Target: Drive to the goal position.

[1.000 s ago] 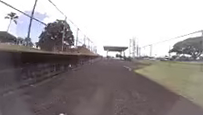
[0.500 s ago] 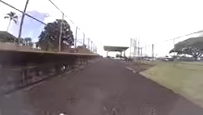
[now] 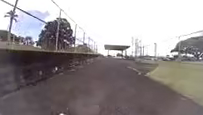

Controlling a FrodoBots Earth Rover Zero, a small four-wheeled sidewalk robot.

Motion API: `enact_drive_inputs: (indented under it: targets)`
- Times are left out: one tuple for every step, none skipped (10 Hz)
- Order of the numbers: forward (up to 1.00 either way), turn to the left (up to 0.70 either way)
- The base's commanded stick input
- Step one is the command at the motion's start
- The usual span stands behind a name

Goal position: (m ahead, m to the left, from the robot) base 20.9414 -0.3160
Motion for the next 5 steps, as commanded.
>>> enact_drive_inputs:
  targets:
    - [1.0, -0.27]
    - [1.0, -0.27]
    - [1.0, -0.27]
    - [1.0, 0.0]
    - [1.0, 0.0]
